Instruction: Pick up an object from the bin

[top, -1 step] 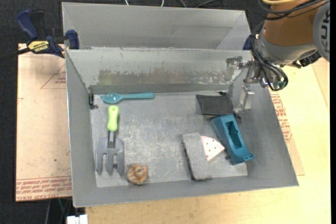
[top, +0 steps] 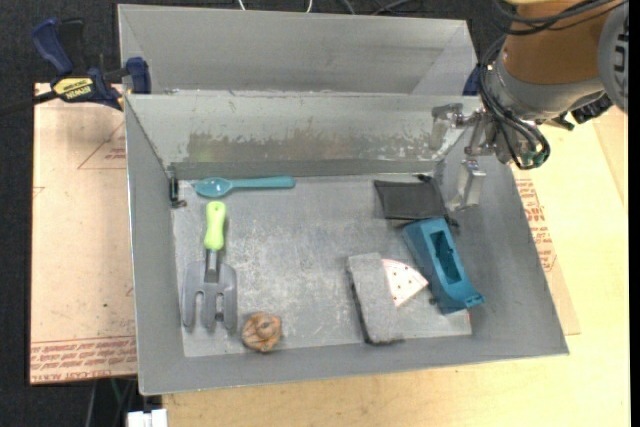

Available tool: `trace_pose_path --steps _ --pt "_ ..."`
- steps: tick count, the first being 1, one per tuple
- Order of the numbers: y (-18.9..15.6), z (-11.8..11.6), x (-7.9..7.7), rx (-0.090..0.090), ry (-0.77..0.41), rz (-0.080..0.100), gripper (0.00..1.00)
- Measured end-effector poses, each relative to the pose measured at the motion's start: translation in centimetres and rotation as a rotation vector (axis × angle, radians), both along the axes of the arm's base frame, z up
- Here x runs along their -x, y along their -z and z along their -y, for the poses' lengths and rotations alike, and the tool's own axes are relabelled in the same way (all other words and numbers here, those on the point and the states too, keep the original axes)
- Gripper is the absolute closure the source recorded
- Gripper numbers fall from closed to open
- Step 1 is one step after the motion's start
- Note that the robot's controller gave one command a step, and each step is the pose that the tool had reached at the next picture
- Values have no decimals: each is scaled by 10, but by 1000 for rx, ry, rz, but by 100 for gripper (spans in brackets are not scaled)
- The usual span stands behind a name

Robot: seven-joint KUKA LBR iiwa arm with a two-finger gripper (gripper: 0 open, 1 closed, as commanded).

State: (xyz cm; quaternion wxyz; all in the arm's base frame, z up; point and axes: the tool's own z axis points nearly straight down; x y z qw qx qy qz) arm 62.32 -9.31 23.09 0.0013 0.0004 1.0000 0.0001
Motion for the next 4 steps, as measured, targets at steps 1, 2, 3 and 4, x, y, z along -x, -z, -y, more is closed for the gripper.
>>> trace_pose_path --steps 1,2,3,4 --pt "63 -18 10 -1 33 4 0" --pt "116 -9 1 2 12 11 0" --pt "135 -12 -1 -2 135 9 0" --pt "135 -2 -13 -3 18 7 0"
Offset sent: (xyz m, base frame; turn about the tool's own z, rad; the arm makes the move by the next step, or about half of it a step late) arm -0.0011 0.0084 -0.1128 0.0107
